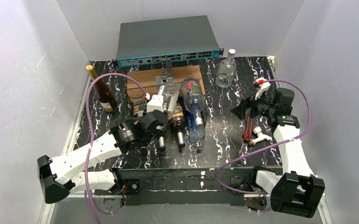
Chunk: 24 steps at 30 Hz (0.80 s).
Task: Take the wine bottle off the wine rack
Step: Pick up the wine bottle from the wine rack.
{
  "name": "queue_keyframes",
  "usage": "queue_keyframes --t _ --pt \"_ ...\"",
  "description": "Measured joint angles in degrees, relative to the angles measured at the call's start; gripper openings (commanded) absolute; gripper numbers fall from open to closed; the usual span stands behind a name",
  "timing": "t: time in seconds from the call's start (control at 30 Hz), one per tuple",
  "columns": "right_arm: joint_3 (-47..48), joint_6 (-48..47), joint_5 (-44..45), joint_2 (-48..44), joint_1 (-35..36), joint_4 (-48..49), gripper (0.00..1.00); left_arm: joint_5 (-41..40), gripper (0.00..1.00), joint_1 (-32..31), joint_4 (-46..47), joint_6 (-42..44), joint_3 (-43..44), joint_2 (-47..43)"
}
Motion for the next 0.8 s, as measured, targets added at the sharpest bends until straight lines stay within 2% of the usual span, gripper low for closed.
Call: queue_keyframes --t 0.8 --pt "-0.57 -0.2 -2.67 0.0 -0.37 0.17 0.98 5.77 0.0 0.0 -0.26 0.02 1.31 -1.4"
